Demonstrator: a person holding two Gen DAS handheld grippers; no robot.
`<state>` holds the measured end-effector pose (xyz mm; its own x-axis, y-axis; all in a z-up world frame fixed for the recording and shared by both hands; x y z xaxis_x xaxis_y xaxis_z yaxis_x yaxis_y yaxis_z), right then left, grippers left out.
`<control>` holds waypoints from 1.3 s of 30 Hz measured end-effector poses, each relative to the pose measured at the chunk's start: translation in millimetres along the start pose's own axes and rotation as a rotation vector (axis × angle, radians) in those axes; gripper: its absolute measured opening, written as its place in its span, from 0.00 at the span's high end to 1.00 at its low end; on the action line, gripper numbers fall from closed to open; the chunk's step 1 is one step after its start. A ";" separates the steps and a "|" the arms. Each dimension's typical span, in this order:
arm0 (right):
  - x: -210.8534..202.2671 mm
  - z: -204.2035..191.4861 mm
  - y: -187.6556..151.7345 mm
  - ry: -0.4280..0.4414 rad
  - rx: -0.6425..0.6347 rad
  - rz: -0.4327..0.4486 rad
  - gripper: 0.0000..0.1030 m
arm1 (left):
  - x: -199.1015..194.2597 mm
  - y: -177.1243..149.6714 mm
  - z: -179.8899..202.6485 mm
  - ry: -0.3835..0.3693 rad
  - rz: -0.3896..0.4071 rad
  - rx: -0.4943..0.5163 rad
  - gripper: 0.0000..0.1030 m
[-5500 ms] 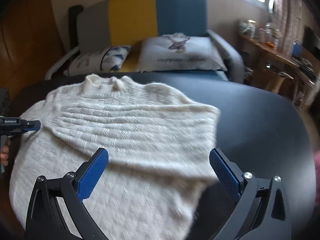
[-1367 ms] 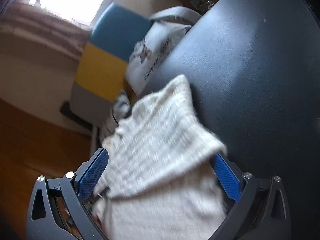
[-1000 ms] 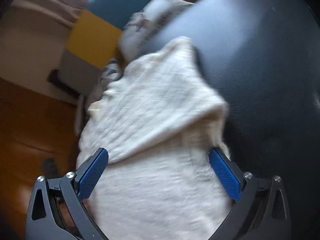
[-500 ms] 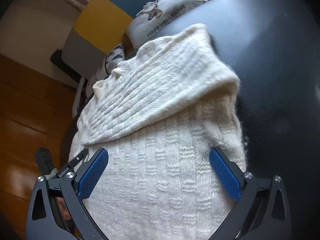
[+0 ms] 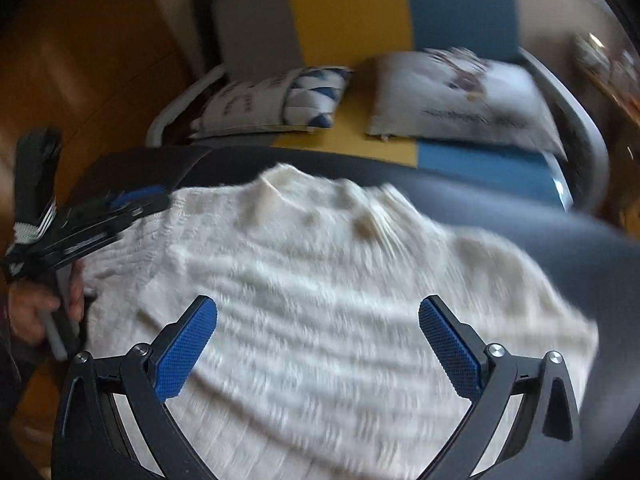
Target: Fold clothes
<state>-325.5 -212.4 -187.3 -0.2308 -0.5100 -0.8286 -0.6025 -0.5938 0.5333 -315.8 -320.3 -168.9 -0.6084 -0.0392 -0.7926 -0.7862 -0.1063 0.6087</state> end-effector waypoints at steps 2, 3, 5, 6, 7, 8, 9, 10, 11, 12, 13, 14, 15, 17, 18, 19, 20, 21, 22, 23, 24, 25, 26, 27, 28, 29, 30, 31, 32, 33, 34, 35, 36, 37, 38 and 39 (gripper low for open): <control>13.4 6.2 8.7 -0.034 -0.056 -0.025 0.00 | 14.4 7.5 13.9 -0.038 -0.015 0.067 0.80; 19.8 10.7 11.4 -0.043 -0.071 -0.040 0.00 | 22.2 8.3 25.6 -0.082 -0.020 0.117 0.80; 29.9 15.5 11.7 0.000 -0.084 -0.069 0.00 | 38.0 5.6 37.8 -0.138 -0.057 0.180 0.79; 34.2 16.6 11.2 0.026 -0.090 -0.080 0.00 | 44.9 4.1 41.9 -0.147 -0.067 0.201 0.79; 38.5 18.8 10.7 0.043 -0.087 -0.088 0.00 | 51.6 2.7 45.7 -0.155 -0.077 0.220 0.79; 42.9 21.8 10.3 0.054 -0.080 -0.095 0.00 | 56.6 3.5 43.1 -0.133 -0.078 0.206 0.79; 47.3 24.8 9.9 0.065 -0.074 -0.101 0.00 | 61.3 4.3 40.3 -0.113 -0.078 0.192 0.79; 51.1 29.1 9.0 0.072 -0.061 -0.102 0.00 | 61.9 6.6 35.6 -0.131 -0.076 0.142 0.79; 54.5 34.2 8.0 0.078 -0.046 -0.099 0.00 | 64.0 8.5 30.8 -0.148 -0.082 0.079 0.79; 53.8 38.5 8.3 0.092 -0.031 -0.076 0.00 | 63.0 8.4 23.3 -0.157 -0.076 0.003 0.79; 51.4 41.0 9.0 0.109 -0.016 -0.059 0.00 | 61.6 6.4 19.9 -0.159 -0.072 -0.029 0.79; 49.1 42.7 9.4 0.119 0.001 -0.056 0.00 | 58.8 5.3 18.1 -0.154 -0.065 -0.036 0.79; 46.5 44.5 9.9 0.126 0.019 -0.054 0.00 | 53.0 3.4 17.7 -0.148 -0.049 -0.042 0.79; 40.6 44.1 13.0 0.129 0.033 -0.058 0.00 | 42.5 0.2 18.6 -0.175 -0.025 -0.050 0.79; 37.7 40.7 16.2 0.138 0.024 -0.053 0.00 | 37.6 1.2 17.5 -0.190 -0.008 -0.059 0.79; 34.6 32.3 22.1 0.161 -0.006 -0.041 0.00 | 34.5 3.6 13.5 -0.187 0.005 -0.072 0.79; 34.0 23.2 27.8 0.178 -0.044 -0.033 0.00 | 36.3 7.1 10.6 -0.180 0.004 -0.075 0.79; 35.0 15.1 32.6 0.186 -0.078 -0.029 0.00 | 39.8 9.4 6.9 -0.152 -0.016 -0.068 0.79; 39.3 10.2 35.6 0.188 -0.098 -0.035 0.00 | 45.9 10.1 5.9 -0.118 -0.047 -0.051 0.80; 45.3 7.0 37.8 0.187 -0.110 -0.047 0.00 | 51.0 10.8 8.4 -0.114 -0.070 -0.029 0.81; 53.5 7.7 38.4 0.163 -0.114 -0.070 0.00 | 56.0 11.5 10.7 -0.109 -0.093 -0.007 0.81; 64.4 13.3 37.0 0.116 -0.110 -0.105 0.00 | 58.5 10.7 12.7 -0.083 -0.100 0.018 0.81; 71.0 18.3 35.9 0.073 -0.111 -0.118 0.00 | 58.8 9.9 12.7 -0.065 -0.096 0.026 0.80; 71.7 22.1 36.9 0.046 -0.110 -0.104 0.00 | 59.1 9.1 12.6 -0.048 -0.091 0.033 0.78; 70.4 26.8 38.4 0.035 -0.092 -0.087 0.00 | 59.4 8.3 12.4 -0.031 -0.086 0.040 0.78; 68.6 32.7 39.0 0.030 -0.063 -0.070 0.00 | 58.3 6.3 8.3 -0.037 -0.081 0.005 0.78; 66.6 38.9 39.3 0.025 -0.033 -0.051 0.00 | 57.3 4.5 4.3 -0.043 -0.075 -0.029 0.78; 64.2 41.0 39.4 0.032 -0.015 -0.044 0.00 | 56.0 4.2 2.8 -0.046 -0.075 -0.053 0.78; 61.7 40.8 39.3 0.046 -0.003 -0.041 0.00 | 54.6 4.0 1.3 -0.050 -0.074 -0.077 0.78; 59.1 40.6 39.3 0.059 0.008 -0.039 0.00 | 52.8 4.6 1.1 -0.052 -0.072 -0.094 0.78; 54.4 40.1 39.6 0.062 0.007 -0.037 0.00 | 50.0 6.1 2.2 -0.063 -0.065 -0.105 0.78; 48.4 39.3 40.2 0.059 0.000 -0.035 0.00 | 44.7 9.8 4.9 -0.087 -0.045 -0.114 0.78; 38.7 39.4 40.7 0.070 -0.002 -0.017 0.00 | 35.5 15.4 12.6 -0.131 -0.005 -0.100 0.78; 27.6 40.1 38.2 0.097 -0.007 -0.005 0.00 | 32.9 20.2 18.7 -0.147 0.010 -0.077 0.78; 16.9 41.0 33.9 0.129 -0.014 0.000 0.00 | 32.1 22.7 27.5 -0.144 0.011 -0.027 0.78; 6.1 41.8 29.7 0.162 -0.021 0.005 0.00 | 31.6 25.1 36.1 -0.141 0.012 0.022 0.78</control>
<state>-376.7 -207.1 -183.6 -0.1064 -0.6055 -0.7887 -0.5849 -0.6033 0.5421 -358.6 -288.3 -177.4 -0.6255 0.0997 -0.7738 -0.7802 -0.0850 0.6197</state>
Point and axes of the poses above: each gripper's, at about its wrist camera, not at the fingertips, and x roughly the way its jaws point, z to its right, y to its top, the point moved 9 cm from there along x, roughly the way its jaws point, and after that the axes turned 3 degrees about -z, right-handed, at the moved point
